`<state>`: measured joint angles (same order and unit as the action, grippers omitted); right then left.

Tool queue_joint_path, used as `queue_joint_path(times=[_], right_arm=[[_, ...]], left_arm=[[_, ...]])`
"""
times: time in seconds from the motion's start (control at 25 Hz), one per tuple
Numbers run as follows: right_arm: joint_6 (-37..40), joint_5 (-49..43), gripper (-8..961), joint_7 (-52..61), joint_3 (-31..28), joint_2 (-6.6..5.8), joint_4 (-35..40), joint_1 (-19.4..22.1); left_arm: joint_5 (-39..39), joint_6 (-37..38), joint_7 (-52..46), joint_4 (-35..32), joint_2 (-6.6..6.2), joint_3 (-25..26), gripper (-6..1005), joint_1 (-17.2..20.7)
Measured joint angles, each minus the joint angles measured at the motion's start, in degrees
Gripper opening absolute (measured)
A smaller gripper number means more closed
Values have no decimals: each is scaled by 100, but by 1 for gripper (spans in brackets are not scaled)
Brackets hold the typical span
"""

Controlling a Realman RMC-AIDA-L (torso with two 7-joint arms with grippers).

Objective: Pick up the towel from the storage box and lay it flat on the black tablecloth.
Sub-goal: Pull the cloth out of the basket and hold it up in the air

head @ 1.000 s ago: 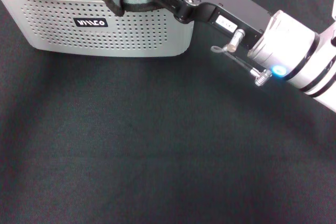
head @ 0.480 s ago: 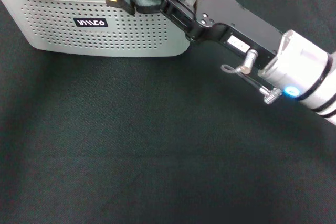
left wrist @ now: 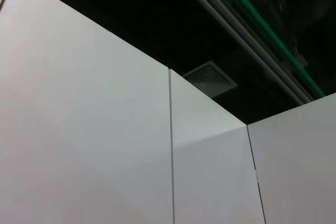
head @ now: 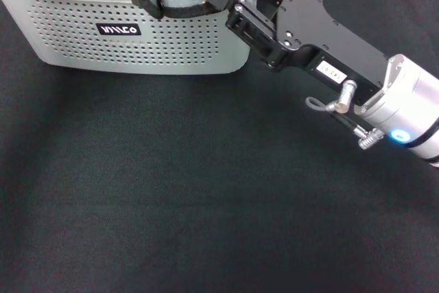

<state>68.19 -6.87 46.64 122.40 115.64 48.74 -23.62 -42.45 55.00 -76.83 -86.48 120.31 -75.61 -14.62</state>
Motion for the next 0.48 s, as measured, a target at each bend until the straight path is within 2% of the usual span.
queue_joint_path(times=[0.48], right_arm=[[-8,1,334,13,-40,20,-58,-114]], left_arm=[[0,-20,-8,10,1,-59,27,-2]])
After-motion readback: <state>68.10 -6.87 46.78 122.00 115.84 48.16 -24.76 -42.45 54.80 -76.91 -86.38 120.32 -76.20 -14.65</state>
